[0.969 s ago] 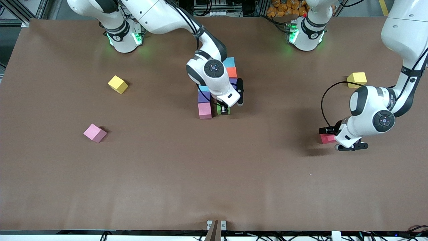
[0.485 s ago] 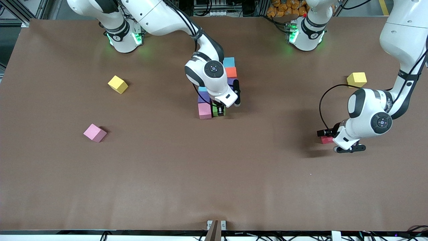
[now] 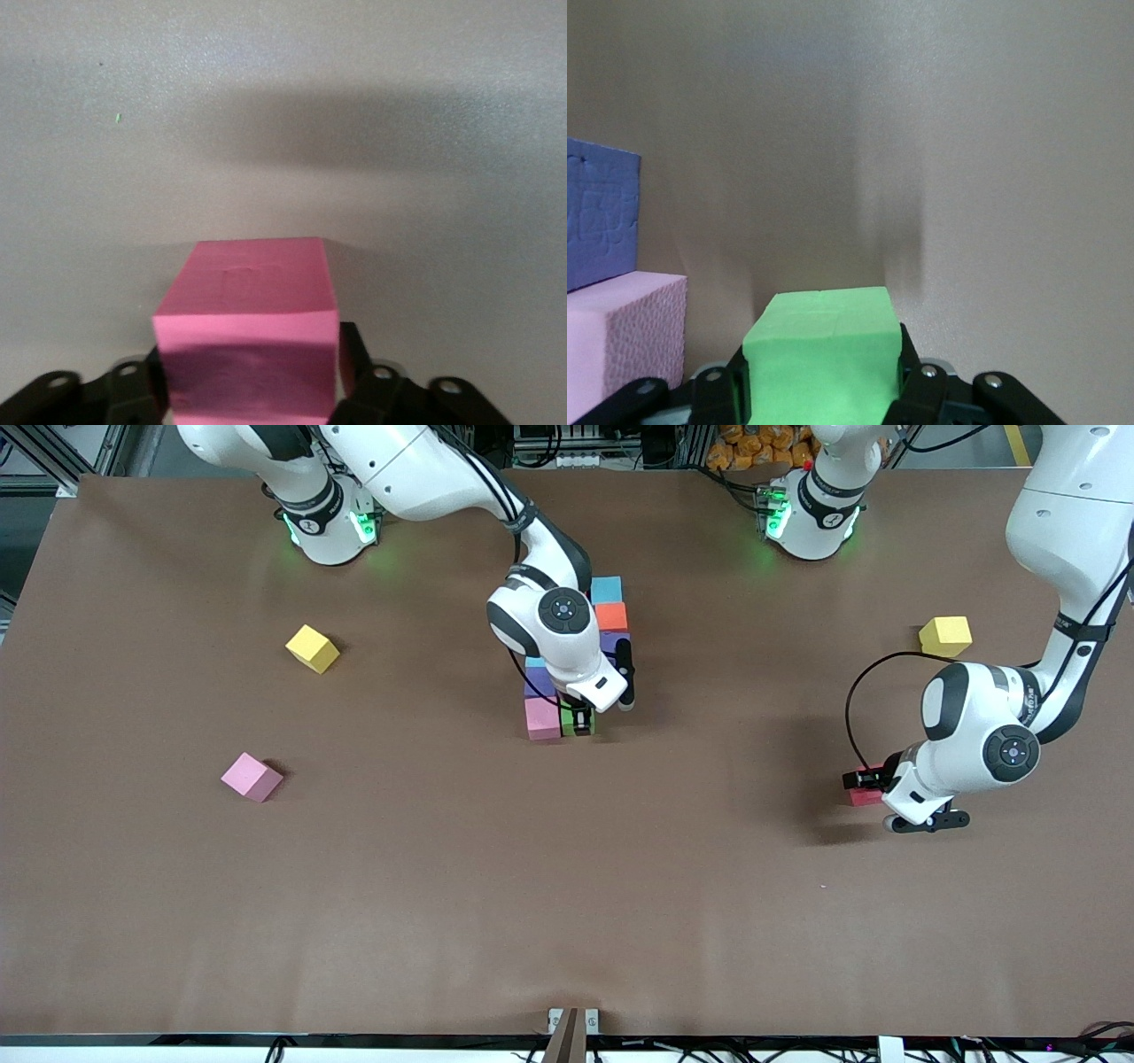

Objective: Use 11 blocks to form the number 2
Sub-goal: 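Grasp the red cube with the left gripper while the right gripper withdraws, then carry the red cube with the left gripper to the figure, then lower the red cube beside the green cube with the left gripper and release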

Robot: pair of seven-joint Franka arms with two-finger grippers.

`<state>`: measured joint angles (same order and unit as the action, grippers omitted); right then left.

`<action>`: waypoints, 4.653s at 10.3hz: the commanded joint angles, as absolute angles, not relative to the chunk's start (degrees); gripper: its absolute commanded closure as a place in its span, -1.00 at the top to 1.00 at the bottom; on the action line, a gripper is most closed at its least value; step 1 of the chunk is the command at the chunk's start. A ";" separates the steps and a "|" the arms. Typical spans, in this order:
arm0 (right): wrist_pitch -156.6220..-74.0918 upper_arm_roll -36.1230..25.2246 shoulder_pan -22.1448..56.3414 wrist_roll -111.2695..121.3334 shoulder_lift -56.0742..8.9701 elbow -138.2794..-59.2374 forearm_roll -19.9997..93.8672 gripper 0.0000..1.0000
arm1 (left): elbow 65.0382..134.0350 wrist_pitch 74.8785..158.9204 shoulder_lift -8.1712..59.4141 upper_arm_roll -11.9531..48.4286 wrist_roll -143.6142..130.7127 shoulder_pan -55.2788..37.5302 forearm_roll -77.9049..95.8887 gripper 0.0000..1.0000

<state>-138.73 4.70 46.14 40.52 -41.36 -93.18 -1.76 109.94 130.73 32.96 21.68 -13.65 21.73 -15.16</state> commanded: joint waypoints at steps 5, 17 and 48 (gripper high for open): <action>-139.22 5.27 45.44 35.16 -40.26 -94.04 -2.73 1.00 | 108.28 131.04 33.93 22.32 -17.38 21.09 -16.00 0.01; -103.20 5.27 26.05 16.28 -13.21 -94.13 -0.26 1.00 | 108.19 130.69 33.13 36.12 -87.29 9.09 -10.28 -0.39; -84.11 0.97 -6.06 -8.88 -1.14 -80.68 1.67 1.00 | 109.34 139.31 37.70 35.86 -141.68 -8.52 -19.60 -0.35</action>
<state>-84.87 1.39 -6.40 -9.03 -0.66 -81.76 1.07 109.52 138.76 37.90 35.95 -140.85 -8.06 -18.19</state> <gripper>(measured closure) 0.000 0.383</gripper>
